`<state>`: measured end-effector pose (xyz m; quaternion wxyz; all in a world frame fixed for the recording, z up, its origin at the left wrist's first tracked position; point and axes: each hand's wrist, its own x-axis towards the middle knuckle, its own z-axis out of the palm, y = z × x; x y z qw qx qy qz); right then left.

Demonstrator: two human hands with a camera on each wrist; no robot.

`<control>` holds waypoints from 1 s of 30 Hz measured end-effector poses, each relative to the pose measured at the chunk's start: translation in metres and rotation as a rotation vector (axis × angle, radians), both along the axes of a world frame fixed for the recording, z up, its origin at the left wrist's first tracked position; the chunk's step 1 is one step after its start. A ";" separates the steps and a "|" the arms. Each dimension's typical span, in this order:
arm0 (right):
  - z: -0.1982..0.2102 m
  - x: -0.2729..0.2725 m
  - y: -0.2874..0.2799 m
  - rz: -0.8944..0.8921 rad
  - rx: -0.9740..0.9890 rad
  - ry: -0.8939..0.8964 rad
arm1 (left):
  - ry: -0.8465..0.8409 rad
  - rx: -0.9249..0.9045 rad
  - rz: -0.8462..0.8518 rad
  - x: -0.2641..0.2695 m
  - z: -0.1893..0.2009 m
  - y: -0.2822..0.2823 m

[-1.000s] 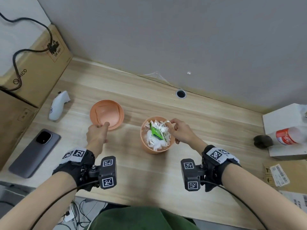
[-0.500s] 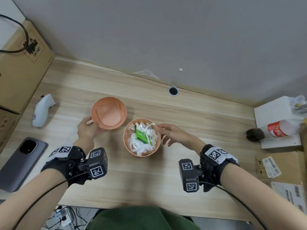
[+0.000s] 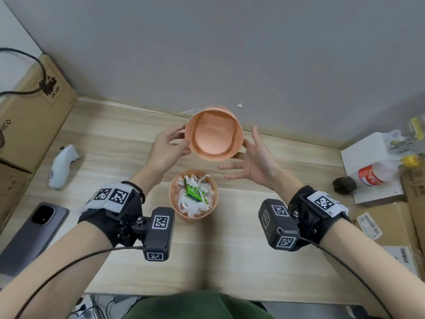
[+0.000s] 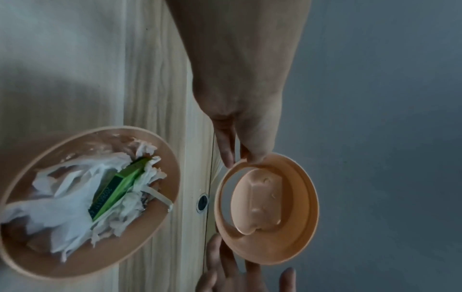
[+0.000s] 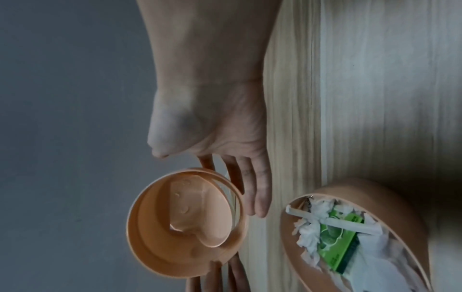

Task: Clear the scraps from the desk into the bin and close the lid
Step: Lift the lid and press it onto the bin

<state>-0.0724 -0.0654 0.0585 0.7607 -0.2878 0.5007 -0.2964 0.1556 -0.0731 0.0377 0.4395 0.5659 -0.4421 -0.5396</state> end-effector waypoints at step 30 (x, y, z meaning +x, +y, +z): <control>0.049 -0.029 0.058 0.045 -0.437 0.327 | 0.391 0.282 -0.133 -0.060 0.051 0.037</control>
